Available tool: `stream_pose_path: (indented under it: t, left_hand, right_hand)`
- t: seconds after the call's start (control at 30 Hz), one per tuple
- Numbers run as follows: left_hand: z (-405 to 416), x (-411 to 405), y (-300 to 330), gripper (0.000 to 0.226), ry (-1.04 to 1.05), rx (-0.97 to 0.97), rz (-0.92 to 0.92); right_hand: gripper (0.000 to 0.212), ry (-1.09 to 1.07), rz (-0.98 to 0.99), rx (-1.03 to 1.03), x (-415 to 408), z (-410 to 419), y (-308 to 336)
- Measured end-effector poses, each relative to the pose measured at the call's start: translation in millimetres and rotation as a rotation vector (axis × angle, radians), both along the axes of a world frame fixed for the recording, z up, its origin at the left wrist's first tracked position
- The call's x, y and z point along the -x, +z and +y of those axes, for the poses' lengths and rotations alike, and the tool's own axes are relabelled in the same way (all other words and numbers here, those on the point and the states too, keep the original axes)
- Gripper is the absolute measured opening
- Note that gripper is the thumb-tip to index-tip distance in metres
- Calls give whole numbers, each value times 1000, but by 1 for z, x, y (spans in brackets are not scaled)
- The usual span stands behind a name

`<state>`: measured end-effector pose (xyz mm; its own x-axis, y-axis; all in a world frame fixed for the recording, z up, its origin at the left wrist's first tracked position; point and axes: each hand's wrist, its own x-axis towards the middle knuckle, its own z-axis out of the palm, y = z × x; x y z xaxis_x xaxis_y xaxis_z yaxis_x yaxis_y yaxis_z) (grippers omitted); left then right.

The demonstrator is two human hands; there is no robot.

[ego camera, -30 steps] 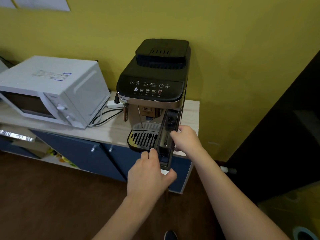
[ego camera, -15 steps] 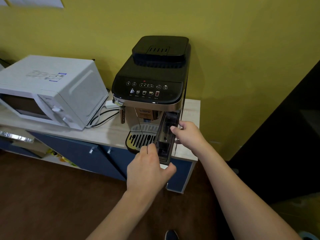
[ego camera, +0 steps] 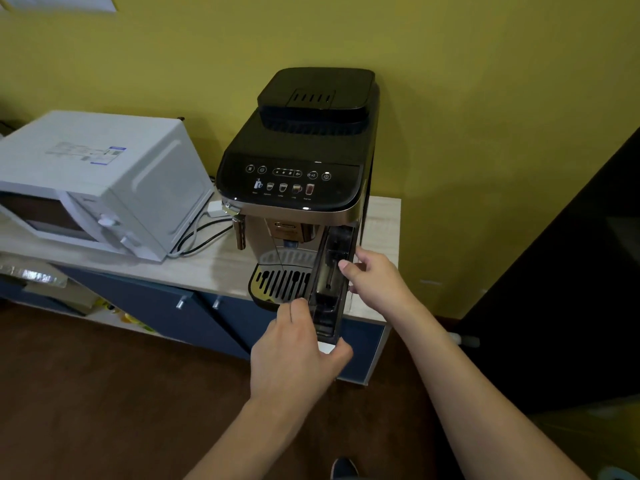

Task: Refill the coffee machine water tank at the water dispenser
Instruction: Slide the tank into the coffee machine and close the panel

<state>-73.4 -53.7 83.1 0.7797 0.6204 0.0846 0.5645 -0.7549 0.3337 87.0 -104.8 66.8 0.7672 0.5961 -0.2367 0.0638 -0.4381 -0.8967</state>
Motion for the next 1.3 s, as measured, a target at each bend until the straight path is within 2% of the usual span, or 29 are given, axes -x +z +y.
stream_pose_path:
  t: [0.1,0.17,0.33,0.47,0.63,0.77,0.93,1.17,1.3]
  left_hand:
    - [1,-1,1,52,1,-2,-15]
    - [3,-1,1,53,3,-7,-21]
    - [4,1,2,51,0,19,-15]
    - [1,-5,5,49,-26,5,14]
    - [3,-2,2,50,-23,21,22]
    - [4,-6,4,48,-26,15,20]
    - [1,-2,0,52,6,8,11]
    - [-4,-9,2,48,-2,17,17]
    - [6,2,-4,57,18,4,-2]
  right_hand:
    - [14,-14,14,-20,-4,4,-2]
    - [12,-15,23,-38,-4,4,-3]
    - [27,-38,27,-59,1,5,-7]
    - [17,-54,24,-50,-3,6,-10]
    - [25,-22,-63,-5,1,5,-10]
    - [29,-23,-16,-26,-3,6,-7]
    - [31,16,-61,-8,4,3,-14]
    - [27,-1,-41,-35,-7,2,-18]
    - [39,3,-65,-14,3,6,-24]
